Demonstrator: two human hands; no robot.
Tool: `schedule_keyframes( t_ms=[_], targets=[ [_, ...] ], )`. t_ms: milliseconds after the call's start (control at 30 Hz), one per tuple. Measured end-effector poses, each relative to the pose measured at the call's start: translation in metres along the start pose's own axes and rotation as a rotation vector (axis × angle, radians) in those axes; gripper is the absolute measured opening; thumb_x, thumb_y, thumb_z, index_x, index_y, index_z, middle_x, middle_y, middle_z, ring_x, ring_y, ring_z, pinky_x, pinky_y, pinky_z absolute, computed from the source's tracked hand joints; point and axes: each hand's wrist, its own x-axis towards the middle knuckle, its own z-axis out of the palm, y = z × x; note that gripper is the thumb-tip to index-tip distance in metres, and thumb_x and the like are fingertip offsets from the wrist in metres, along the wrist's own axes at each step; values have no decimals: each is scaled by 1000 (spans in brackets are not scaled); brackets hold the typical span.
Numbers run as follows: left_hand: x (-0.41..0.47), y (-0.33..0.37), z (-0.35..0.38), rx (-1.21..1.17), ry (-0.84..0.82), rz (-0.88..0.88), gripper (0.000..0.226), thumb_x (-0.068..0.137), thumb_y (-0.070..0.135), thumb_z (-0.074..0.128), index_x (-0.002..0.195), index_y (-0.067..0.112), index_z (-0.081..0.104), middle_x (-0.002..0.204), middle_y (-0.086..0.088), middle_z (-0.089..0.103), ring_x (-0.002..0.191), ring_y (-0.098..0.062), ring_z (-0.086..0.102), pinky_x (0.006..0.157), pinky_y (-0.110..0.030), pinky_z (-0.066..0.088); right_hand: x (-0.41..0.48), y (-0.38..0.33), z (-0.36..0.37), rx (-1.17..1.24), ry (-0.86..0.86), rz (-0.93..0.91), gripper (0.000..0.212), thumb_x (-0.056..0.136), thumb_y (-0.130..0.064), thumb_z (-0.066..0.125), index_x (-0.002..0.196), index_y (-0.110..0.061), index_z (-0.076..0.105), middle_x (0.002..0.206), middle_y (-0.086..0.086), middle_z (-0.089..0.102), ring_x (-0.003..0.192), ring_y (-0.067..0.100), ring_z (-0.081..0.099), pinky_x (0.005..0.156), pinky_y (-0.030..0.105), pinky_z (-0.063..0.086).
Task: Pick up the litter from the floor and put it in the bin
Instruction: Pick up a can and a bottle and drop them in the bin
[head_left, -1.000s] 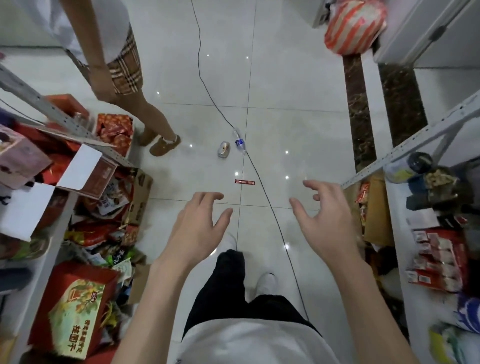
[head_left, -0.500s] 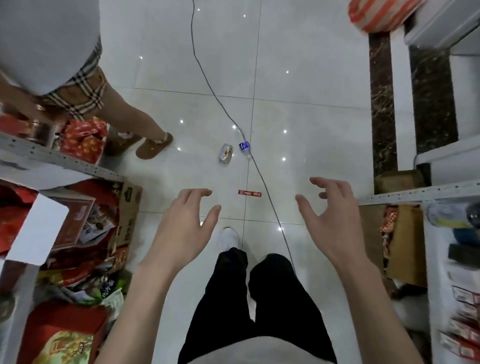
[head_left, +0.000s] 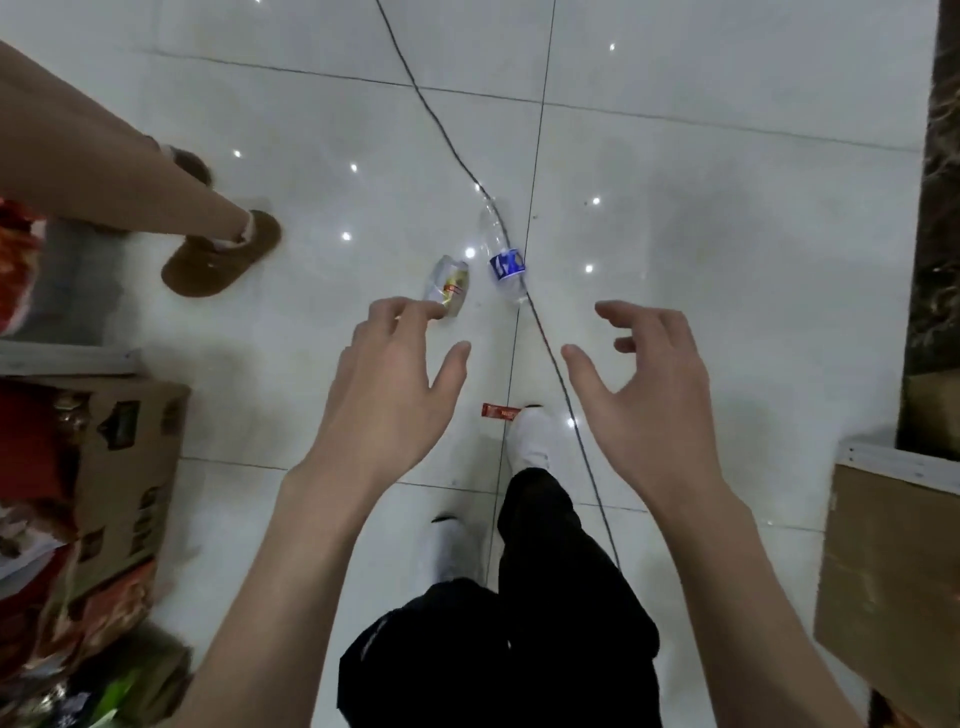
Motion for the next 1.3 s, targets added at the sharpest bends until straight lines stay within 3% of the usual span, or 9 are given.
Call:
schedule_keyframes(
  t_ms=[133,367,500,600,733,867,1033,1300],
  targets=[
    [92,-52,78,41,21,9,45,98,40,51,137,19,48,140,-6,43,121,-30,48,101,-43,41,80,68,82,-66,7,-87,45,89,-38,69,131,-25,57,127,-5,50,112,19,58,89,40,51],
    [214,-135,204,130,-23,-38,55,97,39,53,145,17,38,145,-14,36,120,-39,48,97,-44,40,188,169,225,-154,-48,-193,50,87,-40,66,133,-21,56,128,5,51,106,25,59,87,46,51],
    [256,-162,246,180,-14,-58,68,94,43,56,151,21,26,150,-20,25,124,-45,43,101,-49,37,228,192,279,-214,-70,-195,56,86,-38,66,137,-20,53,133,8,47,114,29,53,90,40,48],
    [278,-172,265,229,-3,-93,81,89,52,58,154,26,18,153,-23,19,129,-47,37,103,-52,34,249,199,306,-228,-65,-183,63,83,-38,69,141,-22,49,139,10,42,119,30,49,98,44,46],
    [297,-179,287,244,-11,-85,90,84,54,64,153,30,13,151,-21,24,126,-45,42,100,-52,37,271,205,331,-271,-47,-134,76,82,-39,71,149,-27,37,147,12,33,124,32,45,102,46,45],
    [305,-181,298,163,19,-73,91,86,48,65,154,33,7,136,-17,39,115,-39,49,93,-51,46,278,209,348,-255,-56,-120,84,87,-30,68,157,-30,22,144,14,35,116,33,52,96,48,49],
    [295,-183,285,123,44,-81,91,85,48,64,154,31,8,133,-18,41,113,-39,50,90,-50,47,268,209,339,-202,-26,-146,83,85,-20,64,157,-30,23,136,13,42,112,31,53,96,50,49],
    [178,-114,140,31,91,-89,94,86,47,65,155,32,3,135,-14,39,112,-34,52,92,-50,49,178,100,189,-89,20,-130,83,89,-27,65,158,-31,20,137,4,37,118,18,50,102,34,48]
  ],
)
